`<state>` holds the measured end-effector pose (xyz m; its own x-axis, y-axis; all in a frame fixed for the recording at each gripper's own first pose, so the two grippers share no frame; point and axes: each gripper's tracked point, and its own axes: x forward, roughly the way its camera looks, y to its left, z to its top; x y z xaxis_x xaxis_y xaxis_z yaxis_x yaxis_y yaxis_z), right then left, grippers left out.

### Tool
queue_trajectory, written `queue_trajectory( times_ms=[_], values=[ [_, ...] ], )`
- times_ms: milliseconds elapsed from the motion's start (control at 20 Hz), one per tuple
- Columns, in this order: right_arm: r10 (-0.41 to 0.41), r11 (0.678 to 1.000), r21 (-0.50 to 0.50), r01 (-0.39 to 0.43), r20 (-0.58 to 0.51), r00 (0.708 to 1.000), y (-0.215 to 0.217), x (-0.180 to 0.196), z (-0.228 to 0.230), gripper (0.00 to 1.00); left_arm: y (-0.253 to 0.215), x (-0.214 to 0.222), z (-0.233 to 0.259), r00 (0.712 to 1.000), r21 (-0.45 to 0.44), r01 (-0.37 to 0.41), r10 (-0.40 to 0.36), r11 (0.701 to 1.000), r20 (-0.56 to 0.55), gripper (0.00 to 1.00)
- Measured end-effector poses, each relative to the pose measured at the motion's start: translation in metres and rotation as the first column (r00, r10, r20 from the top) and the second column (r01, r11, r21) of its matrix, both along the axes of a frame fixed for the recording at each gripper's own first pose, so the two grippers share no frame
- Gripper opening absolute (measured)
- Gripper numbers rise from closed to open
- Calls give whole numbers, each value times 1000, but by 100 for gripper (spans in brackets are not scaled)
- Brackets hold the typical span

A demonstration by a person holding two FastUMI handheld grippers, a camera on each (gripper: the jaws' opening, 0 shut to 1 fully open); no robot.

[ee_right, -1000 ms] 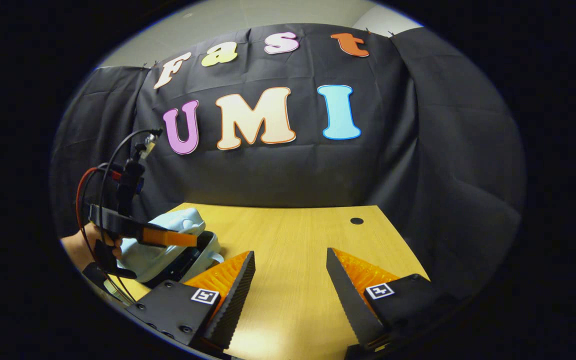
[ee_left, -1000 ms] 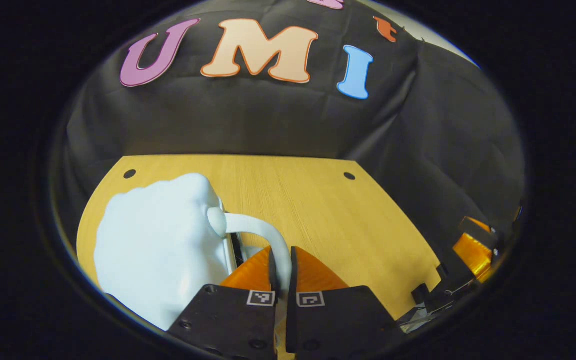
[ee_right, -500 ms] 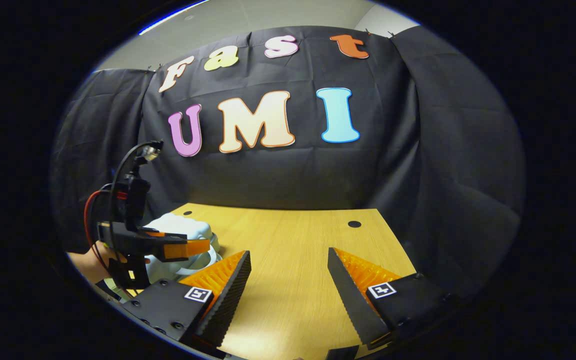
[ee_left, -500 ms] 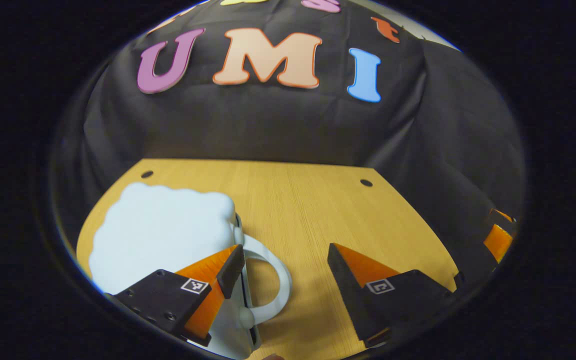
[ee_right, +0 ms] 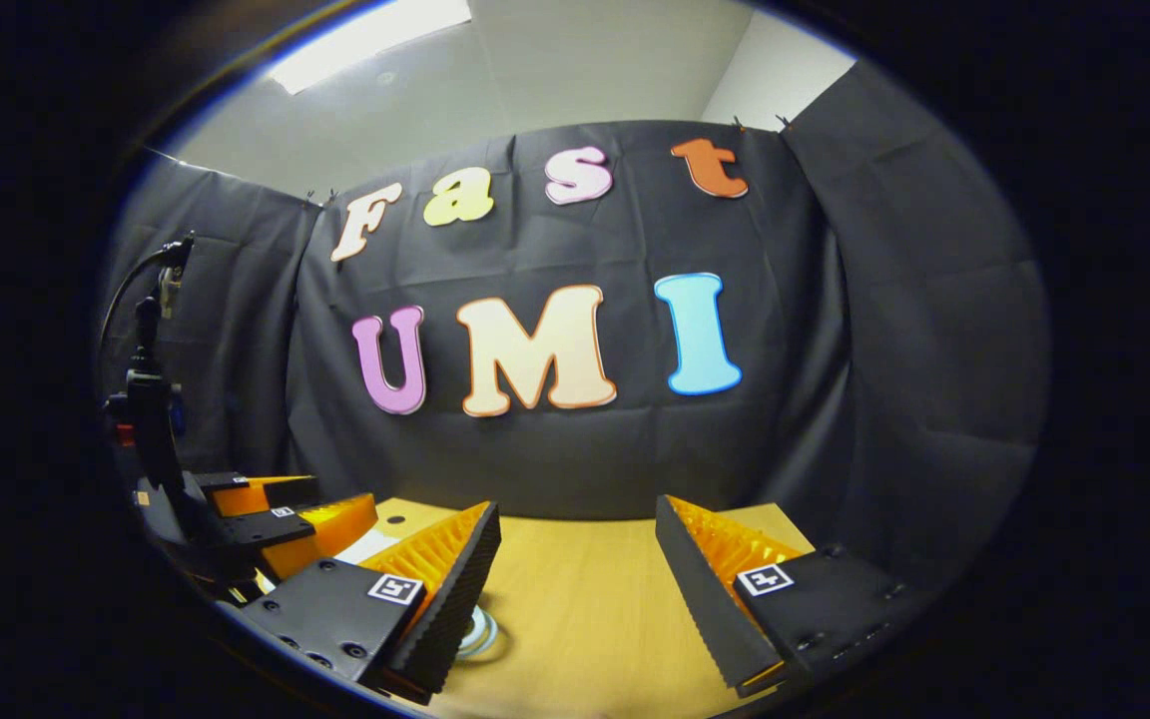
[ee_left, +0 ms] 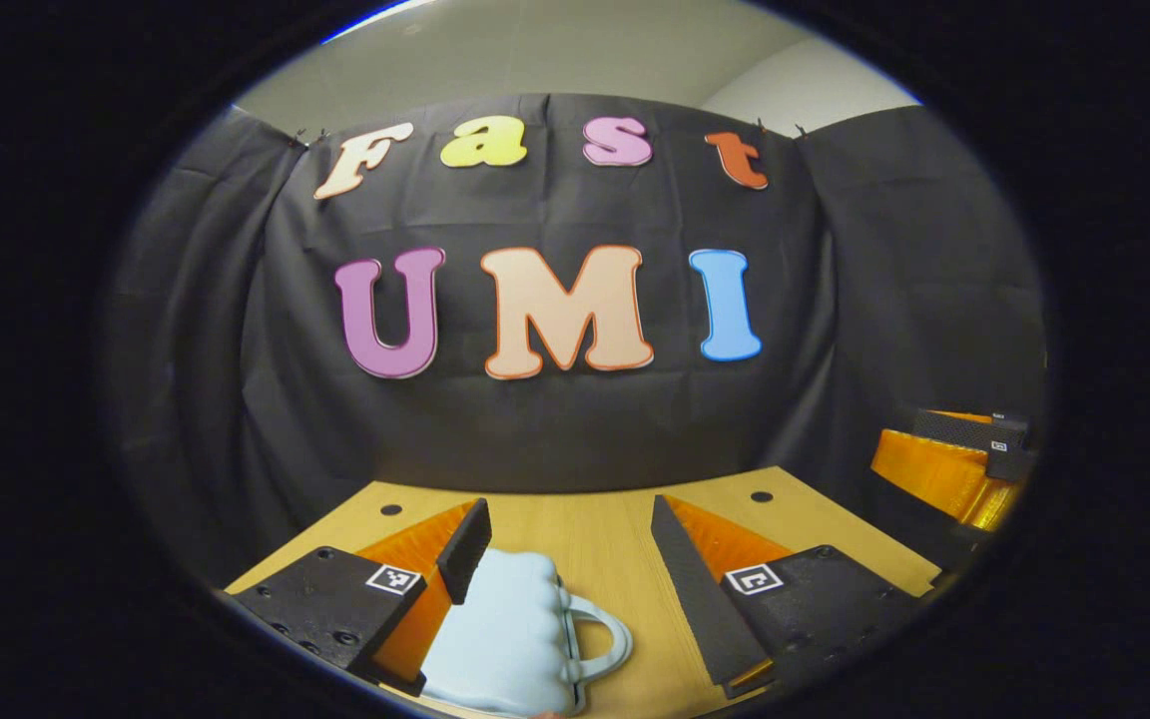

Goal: First open the suitcase, pack the skin care products into it, and then close the suitcase.

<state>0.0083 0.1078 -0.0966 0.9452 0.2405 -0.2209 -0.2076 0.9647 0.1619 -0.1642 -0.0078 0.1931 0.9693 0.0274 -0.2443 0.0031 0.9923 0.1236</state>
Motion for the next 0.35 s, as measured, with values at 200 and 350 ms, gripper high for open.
queue_trajectory(
  times_ms=[200,350],
  values=[
    [-18,999,-26,21,117,993,16,1,42,95,9,1,23,999,-7,4,-3,1000,39,95],
    [-21,999,-28,26,144,989,25,-4,53,98,15,-1,30,998,7,11,-12,1000,62,95]
  ],
)
